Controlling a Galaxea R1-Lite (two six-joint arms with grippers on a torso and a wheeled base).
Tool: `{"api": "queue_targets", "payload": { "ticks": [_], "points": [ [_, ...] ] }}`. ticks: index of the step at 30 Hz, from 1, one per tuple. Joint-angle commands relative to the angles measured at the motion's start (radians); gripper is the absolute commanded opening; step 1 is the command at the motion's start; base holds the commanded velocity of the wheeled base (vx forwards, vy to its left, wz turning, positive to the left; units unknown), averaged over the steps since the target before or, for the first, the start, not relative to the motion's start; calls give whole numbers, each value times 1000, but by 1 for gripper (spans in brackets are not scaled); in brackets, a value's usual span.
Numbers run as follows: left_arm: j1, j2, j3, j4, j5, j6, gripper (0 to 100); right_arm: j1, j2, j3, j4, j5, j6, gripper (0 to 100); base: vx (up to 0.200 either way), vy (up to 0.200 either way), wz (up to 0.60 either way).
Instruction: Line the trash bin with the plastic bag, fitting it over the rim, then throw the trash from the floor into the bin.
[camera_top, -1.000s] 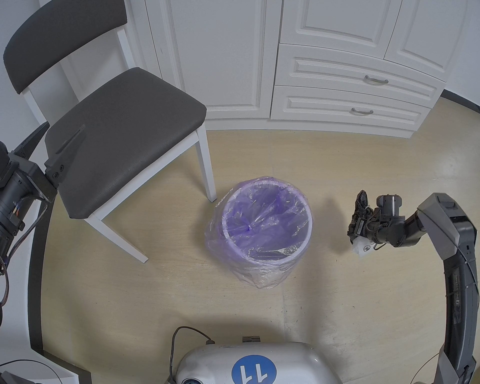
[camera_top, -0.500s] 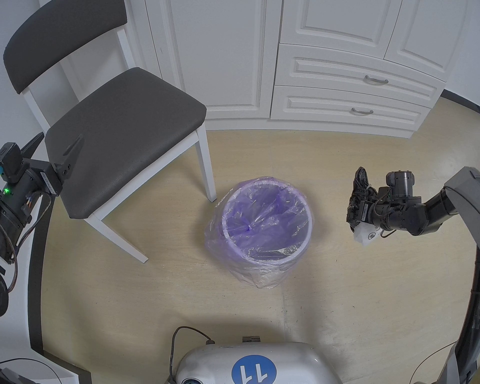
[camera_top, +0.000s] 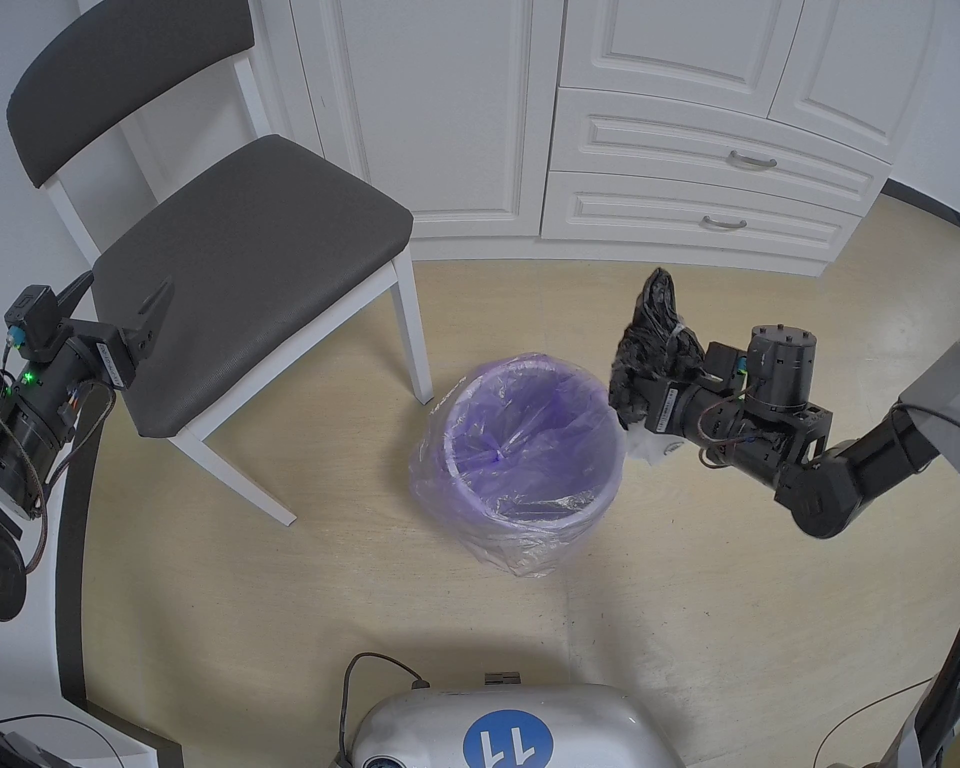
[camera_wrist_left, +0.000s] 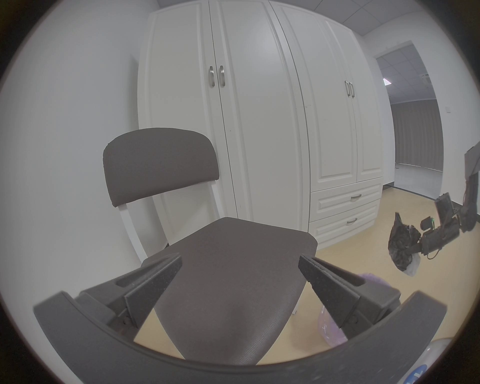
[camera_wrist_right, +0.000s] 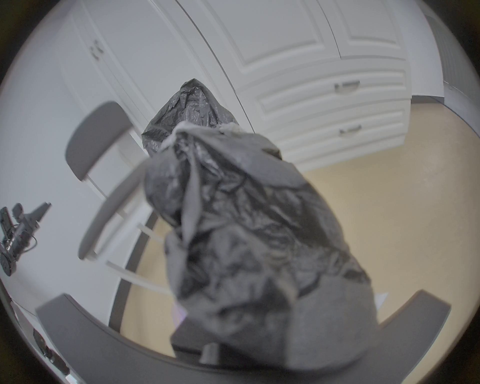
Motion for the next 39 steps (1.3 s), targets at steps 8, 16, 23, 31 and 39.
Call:
{"api": "queue_targets", "payload": {
  "ticks": [8, 16, 23, 31, 39],
  "points": [
    [0, 24, 0, -3, 1, 1, 100, 210, 397, 11, -616, -82, 62, 0, 0, 0, 0],
    [0, 7, 1, -6, 1, 1, 100, 235, 411, -13, -644, -82, 120, 0, 0, 0, 0],
    [0, 17, -3, -6, 0, 1, 100, 236, 426, -40, -630, -77, 121, 0, 0, 0, 0],
    [1, 19, -5, -11, 1, 1, 100, 239, 494, -99, -626, -79, 123, 0, 0, 0, 0],
    [0, 22, -3, -11, 0, 1, 100, 229, 520, -84, -544, -71, 115, 0, 0, 0, 0]
  ]
}}
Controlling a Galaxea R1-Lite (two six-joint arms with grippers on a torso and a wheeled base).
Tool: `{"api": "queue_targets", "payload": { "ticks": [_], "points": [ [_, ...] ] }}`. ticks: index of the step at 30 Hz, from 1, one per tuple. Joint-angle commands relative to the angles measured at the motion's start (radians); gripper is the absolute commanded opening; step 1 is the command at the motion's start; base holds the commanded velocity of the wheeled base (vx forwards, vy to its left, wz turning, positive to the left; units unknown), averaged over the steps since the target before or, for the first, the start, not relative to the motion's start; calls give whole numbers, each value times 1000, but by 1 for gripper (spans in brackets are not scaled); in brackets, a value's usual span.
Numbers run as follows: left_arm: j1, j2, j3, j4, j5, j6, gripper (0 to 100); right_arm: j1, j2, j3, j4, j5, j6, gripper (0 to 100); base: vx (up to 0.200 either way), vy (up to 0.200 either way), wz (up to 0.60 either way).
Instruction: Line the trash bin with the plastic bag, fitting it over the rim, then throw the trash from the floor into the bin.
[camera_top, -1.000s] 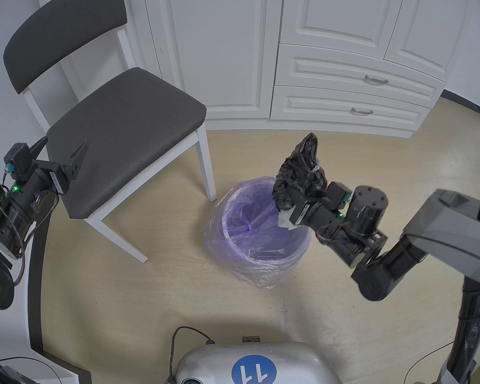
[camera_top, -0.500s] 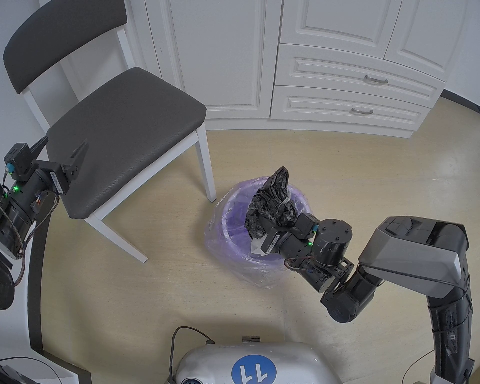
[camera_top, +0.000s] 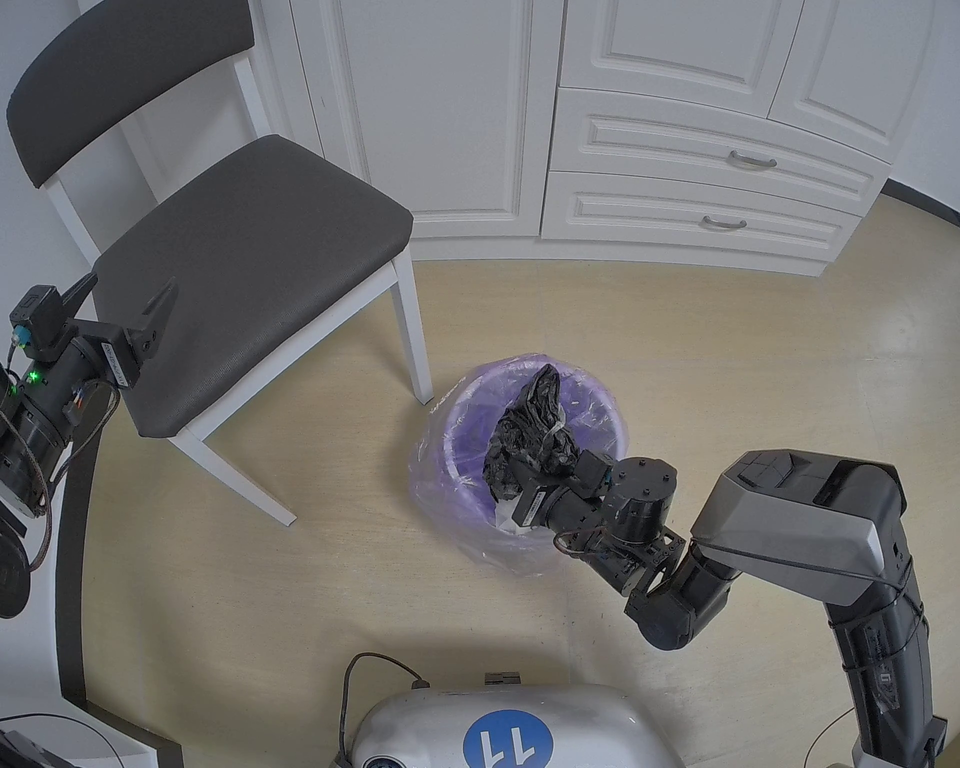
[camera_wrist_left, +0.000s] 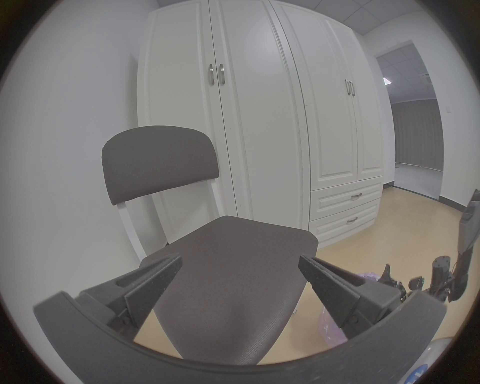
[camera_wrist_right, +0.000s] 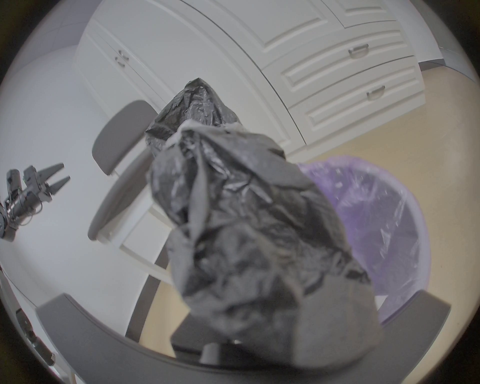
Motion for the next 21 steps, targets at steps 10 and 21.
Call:
{"api": "queue_targets", "payload": {
  "ticks": [10, 21],
  "points": [
    [0, 7, -2, 1, -2, 0, 100, 8, -11, 63, 115, 6, -21, 0, 0, 0, 0],
    [0, 39, -8, -3, 0, -2, 100, -4, 39, -6, -20, 3, -9, 0, 0, 0, 0]
  ]
}}
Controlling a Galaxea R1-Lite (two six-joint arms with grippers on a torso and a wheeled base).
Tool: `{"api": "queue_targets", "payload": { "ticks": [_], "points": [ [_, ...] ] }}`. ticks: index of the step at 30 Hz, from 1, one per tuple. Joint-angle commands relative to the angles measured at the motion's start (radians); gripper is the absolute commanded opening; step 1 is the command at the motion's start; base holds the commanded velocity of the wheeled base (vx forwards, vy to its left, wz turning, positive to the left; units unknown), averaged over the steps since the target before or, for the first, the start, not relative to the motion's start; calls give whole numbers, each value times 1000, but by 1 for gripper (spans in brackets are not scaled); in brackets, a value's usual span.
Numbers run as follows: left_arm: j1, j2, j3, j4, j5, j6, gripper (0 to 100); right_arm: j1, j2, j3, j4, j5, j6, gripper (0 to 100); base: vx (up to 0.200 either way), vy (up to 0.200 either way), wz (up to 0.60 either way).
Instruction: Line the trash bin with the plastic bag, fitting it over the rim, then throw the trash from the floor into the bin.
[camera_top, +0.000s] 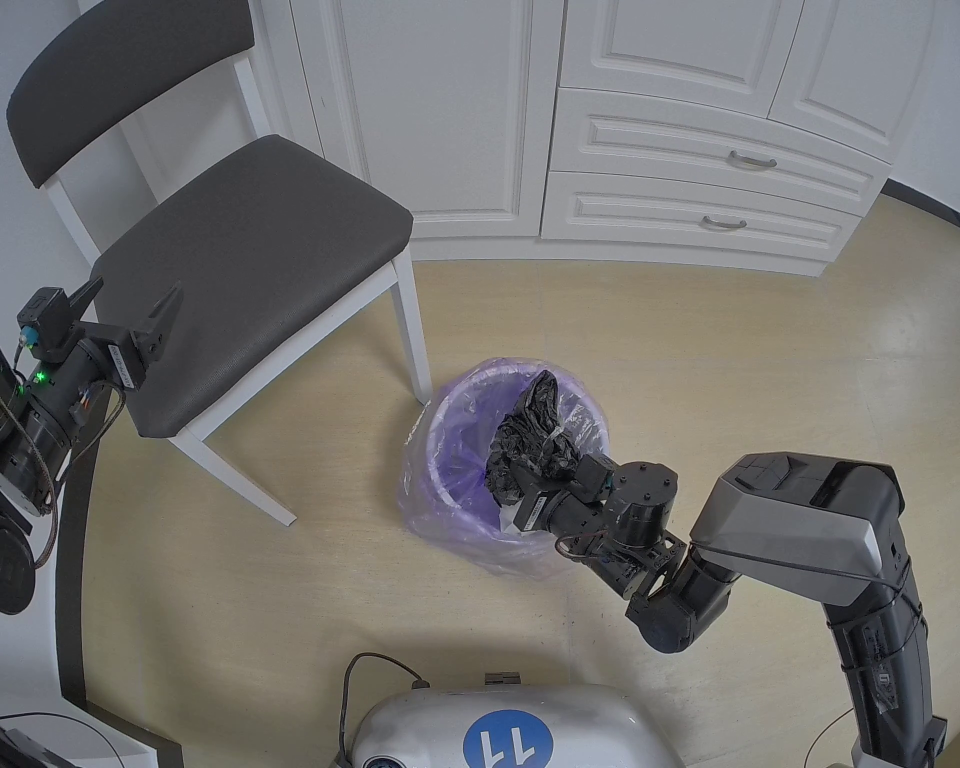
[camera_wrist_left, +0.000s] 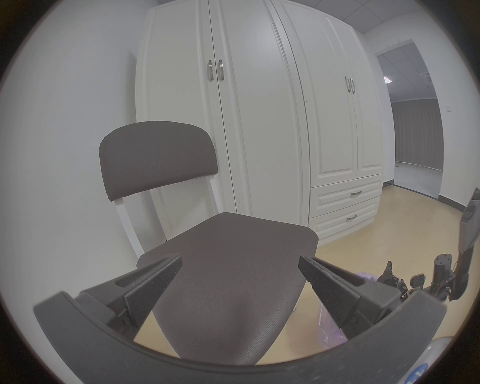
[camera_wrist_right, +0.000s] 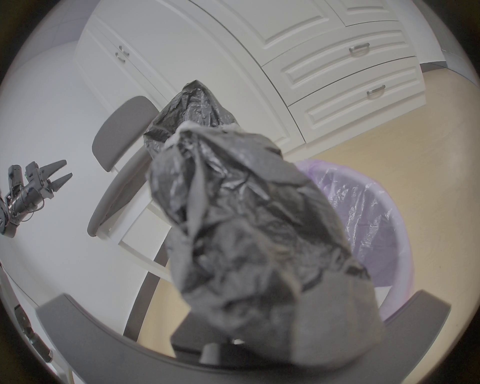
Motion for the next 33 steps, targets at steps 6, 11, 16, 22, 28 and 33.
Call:
{"api": "queue_targets", "payload": {
  "ticks": [6, 11, 16, 22, 28, 33],
  "points": [
    [0, 20, 0, -2, -1, 0, 100, 1, 59, -63, -15, -8, 4, 0, 0, 0, 0],
    [0, 29, 0, -4, -1, 0, 100, -10, 103, -143, -32, -17, 18, 0, 0, 0, 0],
    [0, 30, 0, -4, -1, 0, 100, -16, 109, -185, -27, -29, 19, 0, 0, 0, 0],
    [0, 38, 0, -5, -1, 0, 100, -42, 131, -250, -12, -34, 18, 0, 0, 0, 0],
    [-1, 40, 0, -5, -2, 2, 100, -50, 151, -275, -7, -34, 16, 0, 0, 0, 0],
    [-1, 40, 1, -5, -2, 2, 100, -50, 154, -280, 24, -40, 16, 100, 0, 0, 0]
  ]
}}
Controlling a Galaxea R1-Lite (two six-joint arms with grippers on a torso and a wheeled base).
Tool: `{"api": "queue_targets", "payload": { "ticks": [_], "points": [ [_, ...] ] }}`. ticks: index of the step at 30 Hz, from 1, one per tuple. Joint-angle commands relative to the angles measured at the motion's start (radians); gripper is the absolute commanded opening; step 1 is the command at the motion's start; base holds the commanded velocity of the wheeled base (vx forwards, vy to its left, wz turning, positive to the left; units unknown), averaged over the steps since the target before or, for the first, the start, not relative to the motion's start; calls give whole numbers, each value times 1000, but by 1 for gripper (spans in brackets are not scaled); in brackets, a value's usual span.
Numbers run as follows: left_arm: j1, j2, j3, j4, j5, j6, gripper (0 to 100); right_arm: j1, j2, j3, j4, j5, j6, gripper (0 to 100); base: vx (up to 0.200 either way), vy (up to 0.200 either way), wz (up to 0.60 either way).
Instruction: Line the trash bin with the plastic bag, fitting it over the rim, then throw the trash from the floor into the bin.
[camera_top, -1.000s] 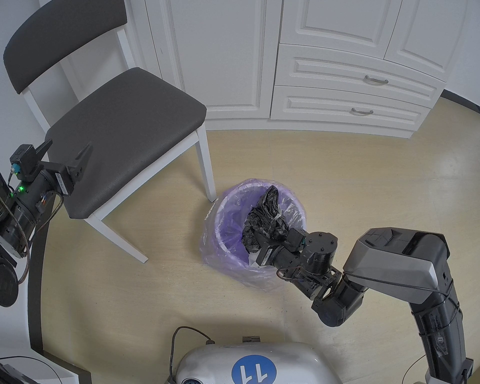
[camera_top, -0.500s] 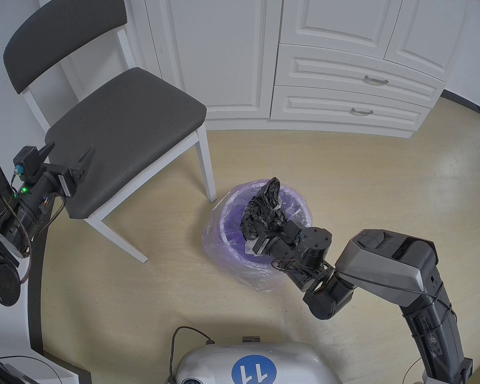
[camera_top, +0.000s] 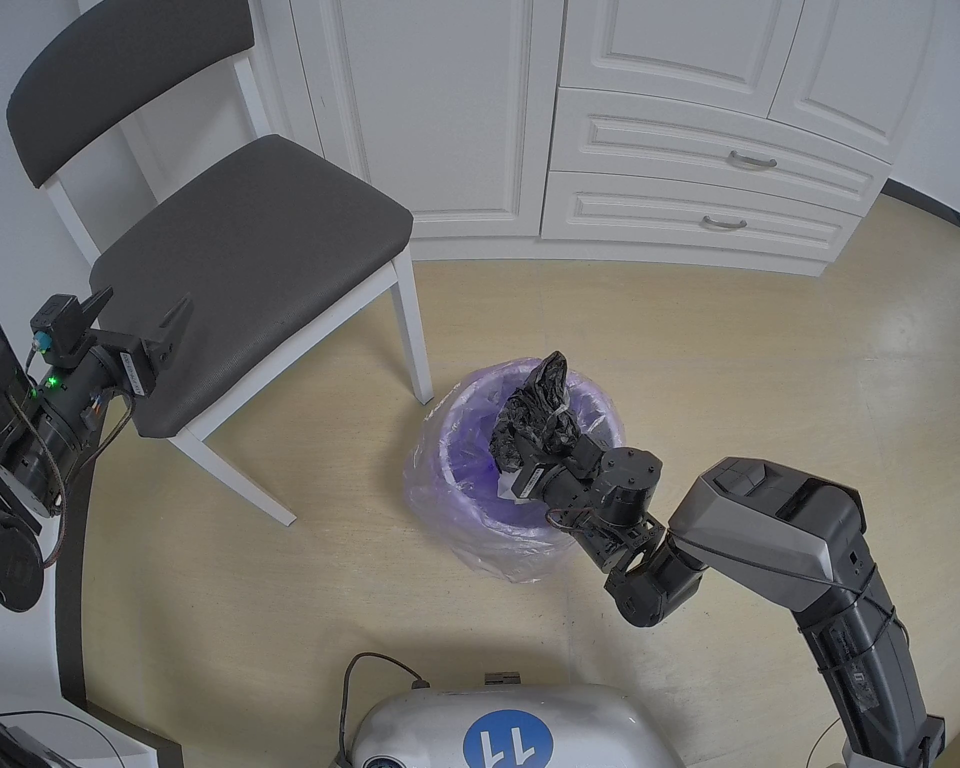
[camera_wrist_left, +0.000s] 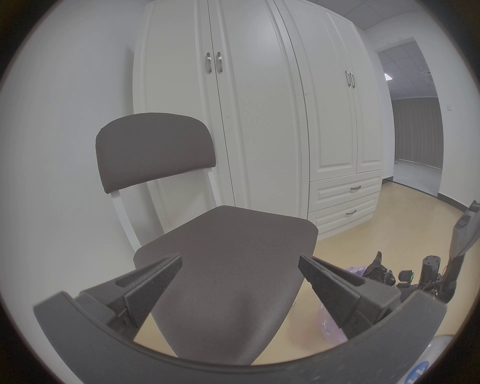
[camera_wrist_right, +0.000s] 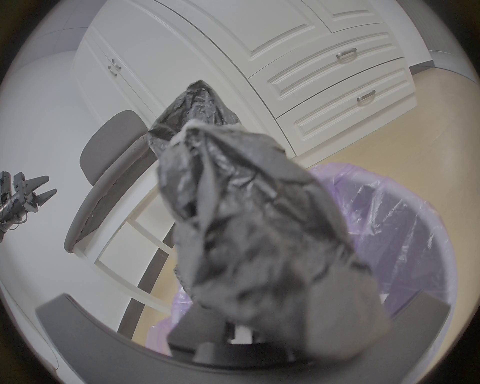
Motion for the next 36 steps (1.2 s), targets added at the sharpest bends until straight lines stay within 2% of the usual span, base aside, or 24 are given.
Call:
{"api": "queue_targets", "payload": {
  "ticks": [1, 16, 22, 27, 29, 36],
  "points": [
    [0, 2, 1, 0, 0, -1, 100, -2, 7, -8, -1, -2, 0, 100, 0, 0, 0],
    [-5, 0, 7, 0, 0, 0, 100, -2, -62, 41, -20, -2, 1, 100, 0, 0, 0],
    [-8, 2, 12, 0, 0, 0, 100, -1, -154, 125, -30, 1, 0, 100, 0, 0, 0],
    [-9, 0, 13, 0, 2, 0, 100, -1, -221, 193, -11, 11, -19, 100, 0, 0, 0],
    [-14, 0, 13, 0, 2, 0, 100, -5, -301, 265, 27, 23, -62, 100, 0, 0, 0],
    [-14, 6, 12, 0, 0, 0, 100, -20, -315, 293, 38, 24, -103, 100, 0, 0, 0]
  ]
}}
